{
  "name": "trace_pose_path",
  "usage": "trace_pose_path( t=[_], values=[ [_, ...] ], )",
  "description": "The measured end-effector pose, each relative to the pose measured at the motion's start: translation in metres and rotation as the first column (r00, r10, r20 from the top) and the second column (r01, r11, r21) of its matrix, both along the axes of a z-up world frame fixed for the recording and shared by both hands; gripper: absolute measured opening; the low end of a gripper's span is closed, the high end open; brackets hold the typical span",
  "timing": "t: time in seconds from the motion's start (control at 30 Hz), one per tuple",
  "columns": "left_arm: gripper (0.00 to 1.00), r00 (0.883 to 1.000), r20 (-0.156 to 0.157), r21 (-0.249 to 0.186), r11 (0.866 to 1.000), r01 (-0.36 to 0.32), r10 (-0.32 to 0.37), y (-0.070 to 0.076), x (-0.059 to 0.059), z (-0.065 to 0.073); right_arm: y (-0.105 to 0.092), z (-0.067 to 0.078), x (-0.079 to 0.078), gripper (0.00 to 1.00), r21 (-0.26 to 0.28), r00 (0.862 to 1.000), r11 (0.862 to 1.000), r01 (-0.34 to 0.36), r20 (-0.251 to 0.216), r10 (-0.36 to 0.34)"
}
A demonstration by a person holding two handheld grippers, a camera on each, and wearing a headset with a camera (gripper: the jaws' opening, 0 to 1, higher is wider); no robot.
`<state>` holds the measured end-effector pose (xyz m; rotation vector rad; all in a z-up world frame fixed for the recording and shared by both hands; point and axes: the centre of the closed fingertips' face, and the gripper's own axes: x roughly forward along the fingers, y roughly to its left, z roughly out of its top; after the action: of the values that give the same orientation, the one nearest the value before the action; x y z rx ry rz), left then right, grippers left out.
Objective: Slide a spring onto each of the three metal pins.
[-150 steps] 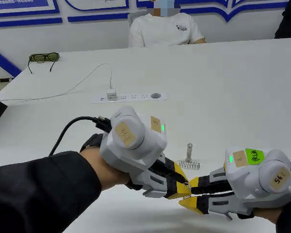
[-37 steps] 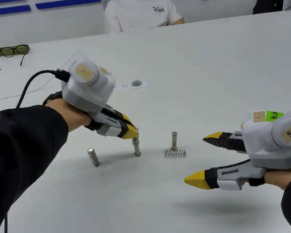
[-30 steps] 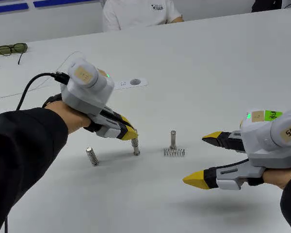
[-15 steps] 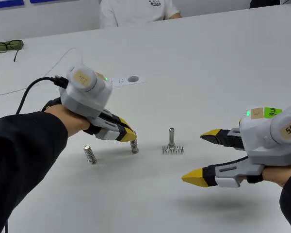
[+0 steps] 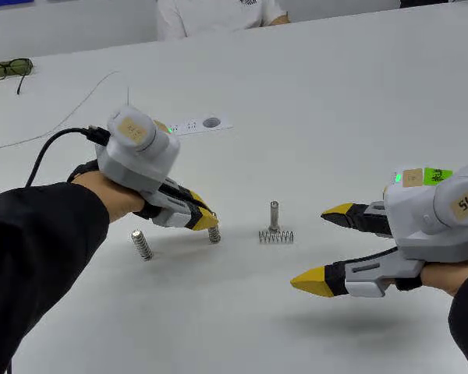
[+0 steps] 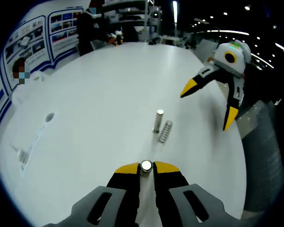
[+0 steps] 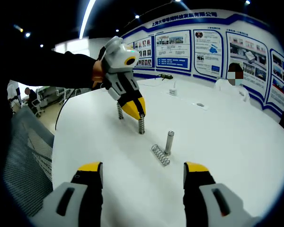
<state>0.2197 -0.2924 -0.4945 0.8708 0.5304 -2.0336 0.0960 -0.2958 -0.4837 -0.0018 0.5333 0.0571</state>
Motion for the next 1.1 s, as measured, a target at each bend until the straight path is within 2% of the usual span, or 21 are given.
trace_pose_path(
  t=[0.2,0.4,0.63,1.1],
  values=[
    [0.11,1.000,-0.001,-0.004,1.000,0.002,-0.002,0.000,-0.001,-0.002,0.000,0.000,0.000,0.70,0.000,1.000,1.000,0.000,0.000,0.000],
    [0.11,1.000,0.024,-0.014,1.000,0.018,-0.018,0.000,0.000,-0.003,0.000,0.000,0.000,0.70,0.000,1.000,1.000,-0.001,0.000,0.001],
    [0.15,0.999,0.032,-0.018,1.000,0.015,-0.014,0.000,0.002,-0.003,0.000,0.001,0.000,0.70,0.000,1.000,1.000,-0.001,0.003,0.001],
    [0.22,1.000,0.031,-0.061,0.998,0.005,-0.003,0.000,0.003,0.012,0.001,0.000,0.001,0.70,-0.001,1.000,1.000,-0.008,0.001,0.008]
  ],
)
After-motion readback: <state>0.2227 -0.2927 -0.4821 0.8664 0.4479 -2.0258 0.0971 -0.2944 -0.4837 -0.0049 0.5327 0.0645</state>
